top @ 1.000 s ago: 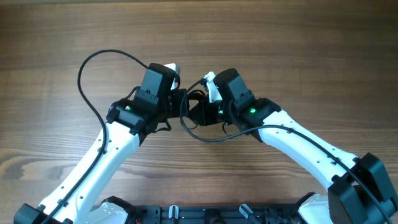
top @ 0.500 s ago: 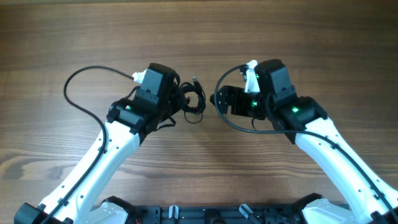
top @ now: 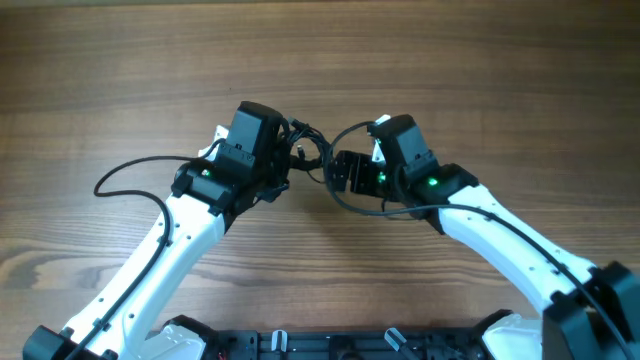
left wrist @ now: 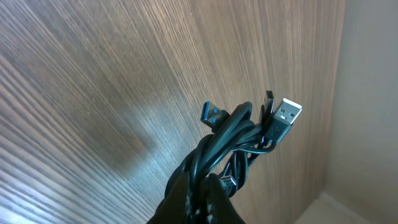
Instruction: Untangle cables
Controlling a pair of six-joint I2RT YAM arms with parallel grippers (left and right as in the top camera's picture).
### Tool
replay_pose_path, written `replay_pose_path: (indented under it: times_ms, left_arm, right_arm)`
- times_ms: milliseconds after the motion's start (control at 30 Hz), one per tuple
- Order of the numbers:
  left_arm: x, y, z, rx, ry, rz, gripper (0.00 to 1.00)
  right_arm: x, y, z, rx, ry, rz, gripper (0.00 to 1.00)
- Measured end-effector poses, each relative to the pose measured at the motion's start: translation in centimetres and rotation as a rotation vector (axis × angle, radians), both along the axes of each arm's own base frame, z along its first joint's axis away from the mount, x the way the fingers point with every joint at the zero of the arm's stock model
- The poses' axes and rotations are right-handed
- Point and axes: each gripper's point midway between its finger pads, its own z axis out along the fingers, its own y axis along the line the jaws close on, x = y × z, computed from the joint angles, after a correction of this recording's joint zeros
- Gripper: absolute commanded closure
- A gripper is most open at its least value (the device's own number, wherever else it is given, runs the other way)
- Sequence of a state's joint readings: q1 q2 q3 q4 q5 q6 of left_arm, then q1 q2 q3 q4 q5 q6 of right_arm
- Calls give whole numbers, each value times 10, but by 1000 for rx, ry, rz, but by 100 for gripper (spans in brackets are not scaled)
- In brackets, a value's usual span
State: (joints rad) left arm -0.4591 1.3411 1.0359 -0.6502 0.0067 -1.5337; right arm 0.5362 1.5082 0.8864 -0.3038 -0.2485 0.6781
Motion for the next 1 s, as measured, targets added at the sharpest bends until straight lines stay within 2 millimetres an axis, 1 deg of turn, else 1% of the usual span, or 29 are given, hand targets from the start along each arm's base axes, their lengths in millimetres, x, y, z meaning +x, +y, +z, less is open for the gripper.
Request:
replay_pose_path:
  times_ms: [100,167,300,367,467,500,633,800,867,900,1000]
  left_arm:
    - [-2,-3,0,-19,10,-5,96]
    - [-2,-4,0,-29,15,-5,96]
    - [-7,-11,-1,-53,33,-25,96]
    - [-9,-15,-1,-61,41,-39,96]
    - [-10,-16,-1,-56,37,-61,96]
    - [-10,-17,-1,-60,37,-66,96]
    - [-6,-20,2,-82,26,-48,96]
    - [-6,-22,3,-94,25,-50,96]
    - [-6,-22,3,-94,25,-50,96]
    - [-6,-22,3,-93,24,-49,96]
    - [0,-17,5,-82,3,-21,96]
  right_arm:
    - [-1,-1,-16,-23,37,-4,2]
    - [-9,-8,-25,-61,80,-9,2]
    - [-15,-24,-35,-143,112,-47,0]
    - [-15,-31,-37,-174,113,-65,0]
    - [-6,-45,-38,-180,115,-105,0]
    - [-4,-47,-37,-172,117,-99,0]
    - [-5,-50,-36,-150,110,-16,1]
    - [-7,-55,-38,-188,114,-7,1]
    - [-7,-54,-37,-190,103,17,1]
    - [-8,-49,-35,-170,86,66,1]
    - [-12,-22,-20,-34,19,253,1]
